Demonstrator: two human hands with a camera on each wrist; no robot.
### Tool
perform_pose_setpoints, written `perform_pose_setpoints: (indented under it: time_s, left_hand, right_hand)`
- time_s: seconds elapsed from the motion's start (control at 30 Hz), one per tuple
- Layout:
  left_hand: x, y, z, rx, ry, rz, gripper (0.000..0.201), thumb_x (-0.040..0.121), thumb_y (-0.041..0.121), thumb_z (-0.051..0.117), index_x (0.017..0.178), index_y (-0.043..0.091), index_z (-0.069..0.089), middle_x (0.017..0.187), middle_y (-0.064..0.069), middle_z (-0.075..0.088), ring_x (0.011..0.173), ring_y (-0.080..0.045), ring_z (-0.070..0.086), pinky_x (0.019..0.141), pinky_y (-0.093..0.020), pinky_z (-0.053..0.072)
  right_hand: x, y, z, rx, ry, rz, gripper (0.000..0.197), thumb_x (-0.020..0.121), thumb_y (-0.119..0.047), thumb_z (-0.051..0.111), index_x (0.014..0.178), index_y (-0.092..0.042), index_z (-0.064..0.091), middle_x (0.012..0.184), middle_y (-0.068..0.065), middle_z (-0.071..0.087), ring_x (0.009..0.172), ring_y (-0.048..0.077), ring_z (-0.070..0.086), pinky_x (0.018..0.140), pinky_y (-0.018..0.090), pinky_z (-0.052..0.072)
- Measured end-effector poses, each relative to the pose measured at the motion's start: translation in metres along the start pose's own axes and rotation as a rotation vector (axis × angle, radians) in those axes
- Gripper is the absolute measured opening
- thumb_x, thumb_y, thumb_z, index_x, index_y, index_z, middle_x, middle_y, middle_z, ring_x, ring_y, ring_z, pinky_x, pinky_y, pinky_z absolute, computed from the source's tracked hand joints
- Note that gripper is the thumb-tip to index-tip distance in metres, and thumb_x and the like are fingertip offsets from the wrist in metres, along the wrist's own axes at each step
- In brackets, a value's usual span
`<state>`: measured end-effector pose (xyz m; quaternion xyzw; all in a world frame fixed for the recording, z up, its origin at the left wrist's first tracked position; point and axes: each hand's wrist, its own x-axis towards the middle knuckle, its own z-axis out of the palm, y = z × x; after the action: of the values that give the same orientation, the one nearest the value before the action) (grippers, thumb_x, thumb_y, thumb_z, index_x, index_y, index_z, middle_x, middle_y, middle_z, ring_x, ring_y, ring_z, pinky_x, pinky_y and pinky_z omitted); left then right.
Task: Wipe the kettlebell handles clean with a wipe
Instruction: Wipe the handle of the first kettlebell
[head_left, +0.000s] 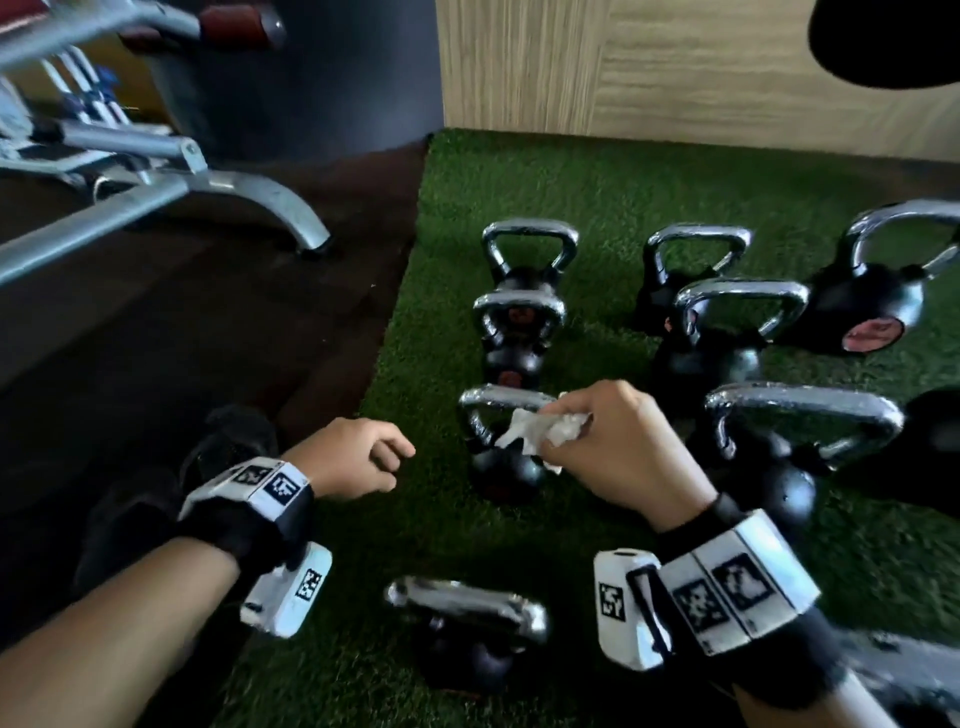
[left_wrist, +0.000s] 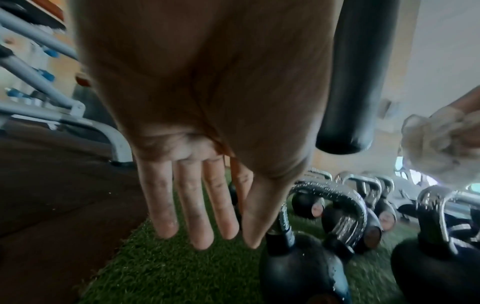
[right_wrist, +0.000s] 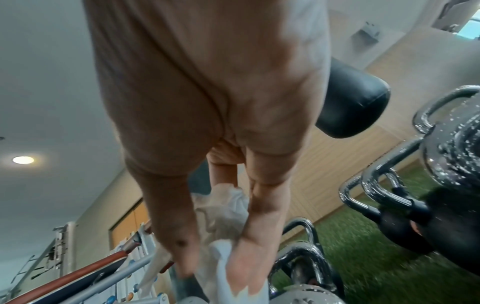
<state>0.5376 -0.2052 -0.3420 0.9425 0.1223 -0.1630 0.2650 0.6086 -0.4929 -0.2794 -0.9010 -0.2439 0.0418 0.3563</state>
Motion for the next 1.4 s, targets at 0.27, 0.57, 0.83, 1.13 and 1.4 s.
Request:
perform_pose_setpoints:
  time_s: [0.27,0.57,0.83,1.13,1.4]
  left_hand:
    - [0.044,0.024,-0.052,0.264,-0.267,-0.032,0.041,0.085,0.026,0.077,0.124,0.038,0.067,0.108,0.016,0.071,0.095,-0.001,0.068,0.08,-0.015,0.053]
    - [0.096,-0.006,0.004,-0.029,-0.284,0.02,0.073,0.077,0.043,0.087,0.14,0.036,0.052,0.132,0.012,0.063,0.112,-0.004,0.065,0.1,-0.029,0.054]
    - [0.14,-0.006,0.083,-0.258,-0.102,0.308,0.072,0.052,0.079,0.083,0.115,0.074,0.048,0.117,0.05,0.054,0.115,0.027,0.047,0.096,0.0,0.035]
    - [0.165,-0.013,0.1,-0.373,-0.088,0.523,0.085,0.054,0.071,0.09,0.126,0.074,0.044,0.133,0.046,0.05,0.127,0.022,0.045,0.1,0.005,0.029]
    - [0.161,-0.015,0.102,-0.379,-0.082,0.54,0.068,0.061,0.061,0.092,0.122,0.056,0.063,0.126,0.035,0.063,0.123,0.017,0.052,0.102,-0.002,0.036]
  right_hand:
    - [0.042,0.016,-0.028,0.113,-0.129,0.089,0.033,0.084,-0.05,0.074,0.109,-0.03,0.077,0.095,-0.02,0.066,0.087,-0.015,0.06,0.07,0.003,0.046]
    - [0.087,0.015,-0.014,0.009,-0.07,-0.048,0.038,0.083,-0.014,0.074,0.119,-0.025,0.071,0.1,-0.011,0.07,0.08,-0.008,0.057,0.068,-0.002,0.04]
    - [0.095,0.018,0.014,-0.149,-0.105,-0.184,0.025,0.082,-0.009,0.076,0.105,-0.018,0.077,0.093,-0.013,0.07,0.084,0.0,0.064,0.074,-0.002,0.039]
    - [0.09,0.016,0.04,-0.075,0.047,-0.154,0.018,0.082,-0.003,0.076,0.097,-0.011,0.08,0.096,-0.002,0.072,0.088,0.009,0.067,0.083,0.02,0.053]
    - [0.081,0.008,0.062,-0.069,0.075,-0.011,0.023,0.077,0.006,0.07,0.089,-0.01,0.081,0.093,0.001,0.072,0.084,0.012,0.068,0.076,0.029,0.055]
